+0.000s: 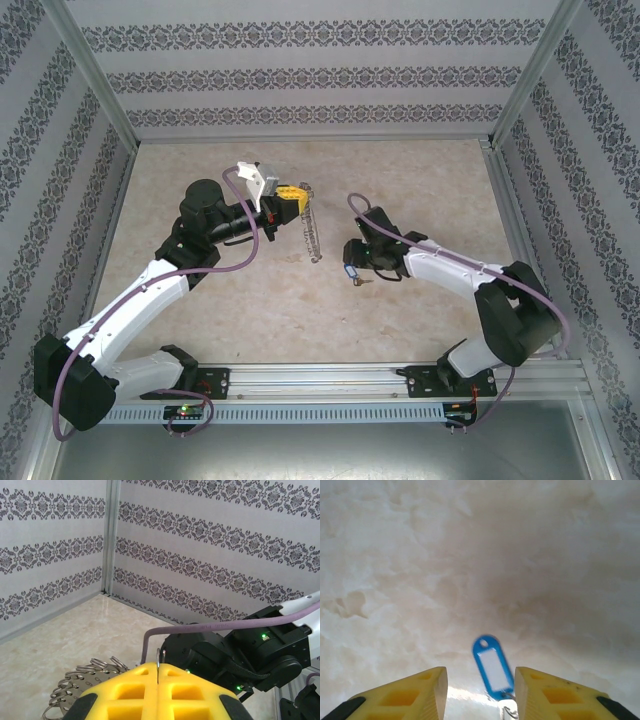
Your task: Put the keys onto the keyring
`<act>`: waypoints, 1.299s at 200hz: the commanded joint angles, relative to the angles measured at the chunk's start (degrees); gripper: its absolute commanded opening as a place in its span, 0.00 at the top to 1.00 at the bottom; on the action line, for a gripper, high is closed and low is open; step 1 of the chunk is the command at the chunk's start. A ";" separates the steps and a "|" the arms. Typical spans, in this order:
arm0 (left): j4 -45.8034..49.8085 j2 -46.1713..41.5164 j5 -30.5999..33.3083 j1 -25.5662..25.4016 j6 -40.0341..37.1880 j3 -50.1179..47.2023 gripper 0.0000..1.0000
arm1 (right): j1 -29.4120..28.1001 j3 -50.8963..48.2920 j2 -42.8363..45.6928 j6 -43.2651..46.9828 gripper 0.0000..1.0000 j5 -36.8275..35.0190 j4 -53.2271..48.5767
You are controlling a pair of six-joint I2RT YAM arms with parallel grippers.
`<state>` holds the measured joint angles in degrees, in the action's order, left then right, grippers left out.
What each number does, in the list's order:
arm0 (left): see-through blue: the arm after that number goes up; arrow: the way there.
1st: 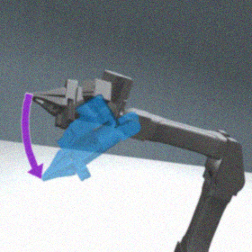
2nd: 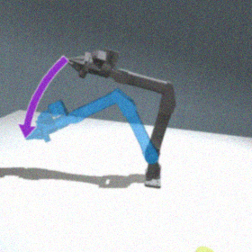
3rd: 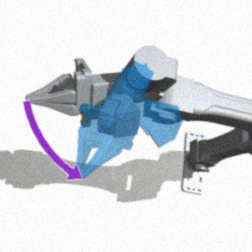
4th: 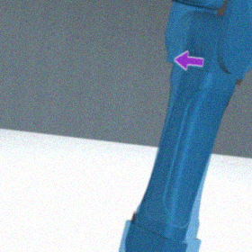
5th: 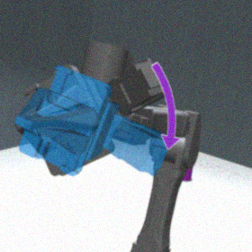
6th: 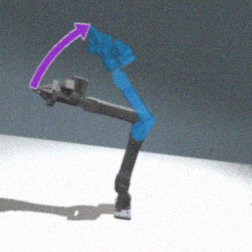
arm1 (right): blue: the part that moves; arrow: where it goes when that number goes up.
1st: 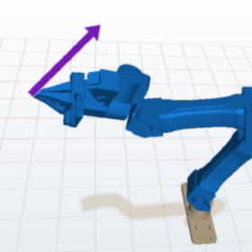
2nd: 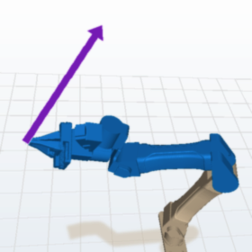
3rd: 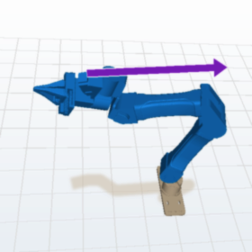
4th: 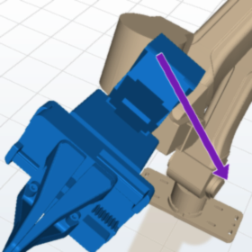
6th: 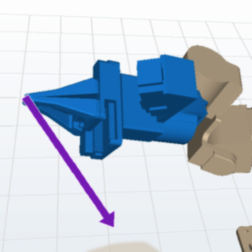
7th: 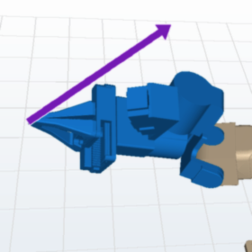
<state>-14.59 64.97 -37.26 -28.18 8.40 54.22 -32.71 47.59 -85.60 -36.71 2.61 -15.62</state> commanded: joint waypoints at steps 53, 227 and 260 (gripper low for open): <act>-3.61 -0.99 -0.54 -0.61 -0.03 0.12 1.00 | 0.44 -6.55 0.58 -4.91 0.64 3.25 3.38; -4.50 -0.74 -0.41 -0.56 0.39 -0.16 1.00 | -1.12 -6.63 -3.08 -5.28 0.73 4.07 5.32; -4.62 -0.74 -0.36 -0.56 0.47 -0.15 1.00 | -1.10 -6.99 -3.10 -5.39 0.75 4.05 5.51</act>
<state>-14.63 64.97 -37.26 -28.18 8.43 54.22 -33.26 41.43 -88.09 -41.56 6.52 -10.79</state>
